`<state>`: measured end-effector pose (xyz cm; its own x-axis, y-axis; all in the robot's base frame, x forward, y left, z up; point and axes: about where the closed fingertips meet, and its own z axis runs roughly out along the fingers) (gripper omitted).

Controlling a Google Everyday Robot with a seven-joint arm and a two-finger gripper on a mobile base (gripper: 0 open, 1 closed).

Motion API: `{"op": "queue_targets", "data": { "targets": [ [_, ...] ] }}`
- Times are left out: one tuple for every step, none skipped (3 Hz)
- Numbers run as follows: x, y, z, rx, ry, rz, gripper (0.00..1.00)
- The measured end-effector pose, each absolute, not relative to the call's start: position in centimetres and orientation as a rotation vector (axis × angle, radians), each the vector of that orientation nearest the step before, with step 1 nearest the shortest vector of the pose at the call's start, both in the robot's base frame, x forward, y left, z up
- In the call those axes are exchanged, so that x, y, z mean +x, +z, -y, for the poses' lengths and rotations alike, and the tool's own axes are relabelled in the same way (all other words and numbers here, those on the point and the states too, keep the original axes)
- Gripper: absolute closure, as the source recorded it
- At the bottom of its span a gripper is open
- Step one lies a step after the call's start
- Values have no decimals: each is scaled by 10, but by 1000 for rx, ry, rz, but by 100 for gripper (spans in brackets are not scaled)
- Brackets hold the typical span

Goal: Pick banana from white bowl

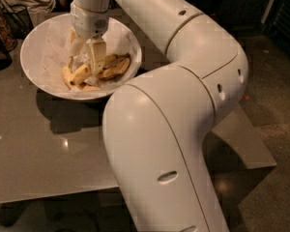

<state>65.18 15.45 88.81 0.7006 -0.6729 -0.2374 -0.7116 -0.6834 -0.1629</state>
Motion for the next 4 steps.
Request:
{"op": "queue_targets", "data": {
  "targets": [
    [651,884,-155,-2670,246,-1106,37],
    [651,881,-155,-2670,262,-1105,37],
    [647,873,-153,-2671,292,-1115,37],
    [644,867,-149,-2666,321,-1125,38]
  ]
}}
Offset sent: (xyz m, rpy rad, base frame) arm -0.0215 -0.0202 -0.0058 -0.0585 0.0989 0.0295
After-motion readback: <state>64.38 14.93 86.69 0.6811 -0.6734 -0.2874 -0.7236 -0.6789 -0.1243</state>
